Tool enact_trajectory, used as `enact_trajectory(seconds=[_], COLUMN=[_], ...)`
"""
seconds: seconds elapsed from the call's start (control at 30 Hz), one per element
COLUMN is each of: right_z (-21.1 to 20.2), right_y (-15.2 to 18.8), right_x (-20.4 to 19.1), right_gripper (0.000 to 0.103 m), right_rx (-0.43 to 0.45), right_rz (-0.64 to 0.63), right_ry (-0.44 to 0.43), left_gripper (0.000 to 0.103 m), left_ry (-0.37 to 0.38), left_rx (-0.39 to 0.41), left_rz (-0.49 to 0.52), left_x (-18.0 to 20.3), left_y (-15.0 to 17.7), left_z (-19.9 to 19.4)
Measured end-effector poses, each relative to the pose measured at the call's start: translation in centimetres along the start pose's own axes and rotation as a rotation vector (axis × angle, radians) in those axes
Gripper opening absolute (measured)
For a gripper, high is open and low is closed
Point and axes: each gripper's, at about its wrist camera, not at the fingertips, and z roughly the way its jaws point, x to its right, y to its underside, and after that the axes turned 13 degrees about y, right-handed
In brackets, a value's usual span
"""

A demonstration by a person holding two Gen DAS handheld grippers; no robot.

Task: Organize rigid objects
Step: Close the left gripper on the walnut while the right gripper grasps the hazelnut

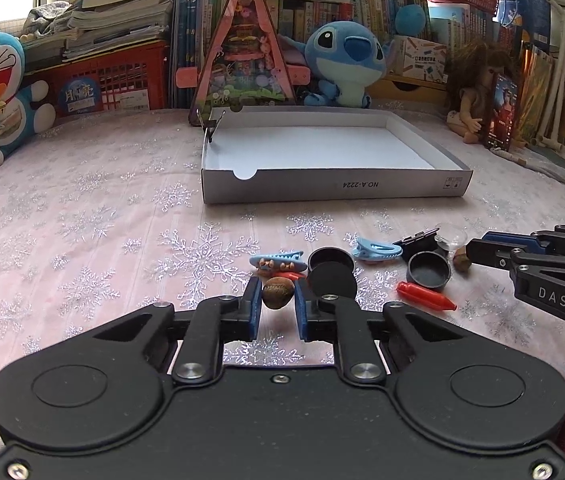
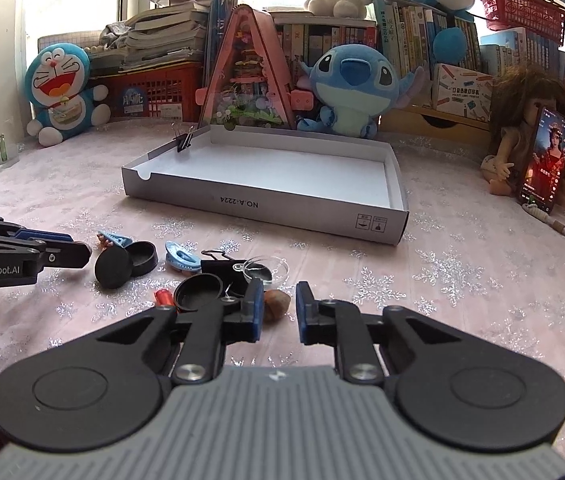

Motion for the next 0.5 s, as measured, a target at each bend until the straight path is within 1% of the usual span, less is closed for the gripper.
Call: enact_trajectory(seconds=[0.03,0.17,0.2,0.23,0.27,0.3,0.33,0.37,0.43,0.5], right_z=[-0.1,-0.1,0.0,0.2,0.3,0.5,0.7,0.8,1.1,1.5], right_y=[-0.1,-0.2,-0.1,0.0,0.1,0.1,0.2,0.2,0.3,0.3], right_x=[0.1,0.1,0.1,0.1,0.1,0.1,0.0,0.0,-0.4,-0.5], right_gripper=[0.02,0.02,0.028,0.033,0.033,0.037,0.046,0.05,0.068,0.07], right_rx=[0.001,-0.003,-0.007,-0.013,-0.018,-0.024,-0.027,-0.026,-0.015,-0.003], right_rz=[0.001,0.002,0.007,0.014,0.019,0.023,0.024,0.021,-0.003,-0.032], right_ry=[0.0,0.003,0.002,0.002,-0.001,-0.002,-0.003,-0.007,0.001,0.006], left_gripper=[0.016,0.016,0.016,0.016,0.016,0.016,0.016,0.016,0.016,0.016], left_ry=[0.002,0.002,0.002,0.001,0.0,-0.001,-0.001,-0.002,-0.004,-0.005], left_rx=[0.003,0.008,0.008,0.006,0.004,0.003,0.002,0.002,0.001,0.001], left_rz=[0.002,0.003,0.003,0.002,0.001,0.0,0.0,0.0,0.0,-0.002], left_x=[0.0,0.2,0.2,0.2,0.2,0.2,0.1,0.1,0.1,0.0], left_y=[-0.1,-0.2,-0.2,-0.2,-0.2,-0.2,-0.2,-0.2,-0.2,-0.2], left_z=[-0.1,-0.3,-0.3,-0.2,-0.2,-0.2,-0.2,-0.2,-0.2,-0.2])
